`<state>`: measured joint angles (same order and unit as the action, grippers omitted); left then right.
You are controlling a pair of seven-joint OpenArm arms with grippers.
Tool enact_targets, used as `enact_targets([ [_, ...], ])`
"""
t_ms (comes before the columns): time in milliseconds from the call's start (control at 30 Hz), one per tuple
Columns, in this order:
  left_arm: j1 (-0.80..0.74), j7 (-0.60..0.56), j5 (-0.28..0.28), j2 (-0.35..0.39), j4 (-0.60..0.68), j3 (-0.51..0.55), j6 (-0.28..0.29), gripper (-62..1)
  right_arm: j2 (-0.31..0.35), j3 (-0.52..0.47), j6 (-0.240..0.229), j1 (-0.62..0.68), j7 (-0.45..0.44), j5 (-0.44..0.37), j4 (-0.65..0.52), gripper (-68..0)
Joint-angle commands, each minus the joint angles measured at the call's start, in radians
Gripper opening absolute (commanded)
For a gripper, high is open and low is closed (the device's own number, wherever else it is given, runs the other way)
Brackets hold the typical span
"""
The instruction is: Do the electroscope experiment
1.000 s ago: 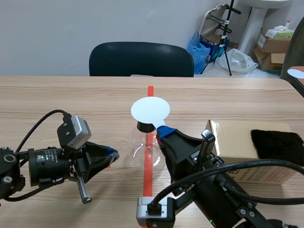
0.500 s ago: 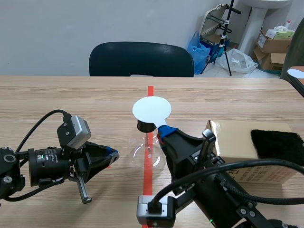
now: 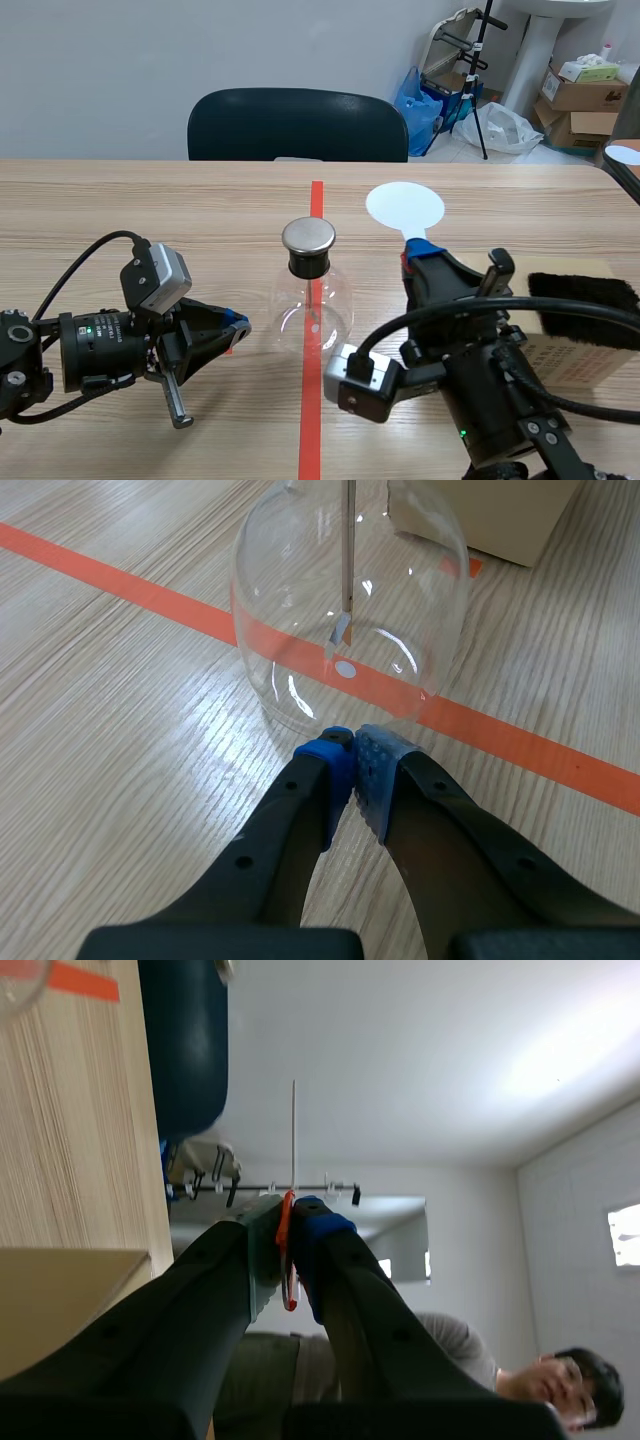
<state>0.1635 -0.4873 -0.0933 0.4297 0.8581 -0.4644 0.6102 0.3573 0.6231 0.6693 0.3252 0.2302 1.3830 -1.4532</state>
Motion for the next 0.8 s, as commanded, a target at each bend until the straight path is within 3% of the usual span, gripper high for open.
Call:
enact_targets([
  [0,0.005,-0.014,0.014,-0.002,0.018,0.003,0.002,-56.8,0.003,-0.003,0.011,-0.012,0.035,0.001,-0.01,-66.5],
  [367,0.005,-0.014,0.014,-0.002,0.018,0.003,0.002,-56.8,0.003,-0.003,0.011,-0.012,0.216,0.001,-0.01,-66.5],
  [567,0.005,-0.014,0.014,-0.002,0.018,0.003,0.002,-56.8,0.003,-0.003,0.011,-0.012,0.219,0.001,-0.01,-66.5],
  [767,0.005,-0.014,0.014,-0.002,0.018,0.003,0.002,-56.8,0.003,-0.003,0.011,-0.012,0.153,0.002,-0.01,-66.5],
])
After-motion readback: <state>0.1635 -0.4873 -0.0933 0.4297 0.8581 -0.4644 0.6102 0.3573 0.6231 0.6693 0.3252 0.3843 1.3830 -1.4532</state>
